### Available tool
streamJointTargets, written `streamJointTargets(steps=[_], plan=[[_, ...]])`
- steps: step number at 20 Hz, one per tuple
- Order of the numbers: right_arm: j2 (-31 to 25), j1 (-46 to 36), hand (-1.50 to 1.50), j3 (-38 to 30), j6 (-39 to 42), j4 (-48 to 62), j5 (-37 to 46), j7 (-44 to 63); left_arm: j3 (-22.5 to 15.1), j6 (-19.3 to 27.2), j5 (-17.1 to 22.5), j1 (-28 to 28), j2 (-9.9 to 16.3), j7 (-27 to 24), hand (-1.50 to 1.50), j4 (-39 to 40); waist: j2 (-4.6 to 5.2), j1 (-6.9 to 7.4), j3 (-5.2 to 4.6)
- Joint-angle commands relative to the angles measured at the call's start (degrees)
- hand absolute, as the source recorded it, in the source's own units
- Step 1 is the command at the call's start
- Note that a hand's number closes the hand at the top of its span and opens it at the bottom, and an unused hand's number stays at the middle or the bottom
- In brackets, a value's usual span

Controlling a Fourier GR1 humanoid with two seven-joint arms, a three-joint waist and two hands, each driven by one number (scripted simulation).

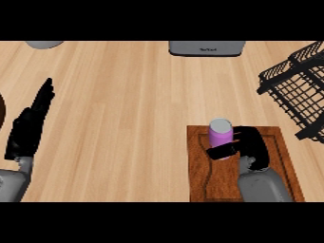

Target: Pick the can from the cutting board and place it in the tiered basket

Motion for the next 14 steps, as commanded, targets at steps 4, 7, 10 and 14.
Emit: streamJointTargets(steps=[4, 7, 10, 14], plan=[[0.3, -1.1, 1.50, 3.4, -3.2, -2.6, -0.3, 14.9, 1.3, -1.4, -0.4, 0.4, -0.3, -2.1, 0.00, 2.5, 0.15, -0.84, 0.30], [0.3, -0.8, 1.50, 3.0, -7.2, -4.3, 0.4, 14.9, 1.8, -0.9, -0.2, 0.3, -0.6, -0.4, 0.00, 1.5, 0.11, -0.83, 0.30], [0.3, -17.4, 1.50, -2.7, -7.7, 9.6, 3.6, 14.0, -0.8, -0.6, -2.1, -0.8, -2.3, -1.1, 0.00, 1.6, 0.99, 1.64, 0.29], [-2.8, -27.2, 1.50, -8.7, -5.9, 21.4, 10.2, 5.6, -2.5, -1.5, -2.5, -3.8, -2.9, -0.4, 0.00, 0.2, 3.08, 5.55, 0.27]])
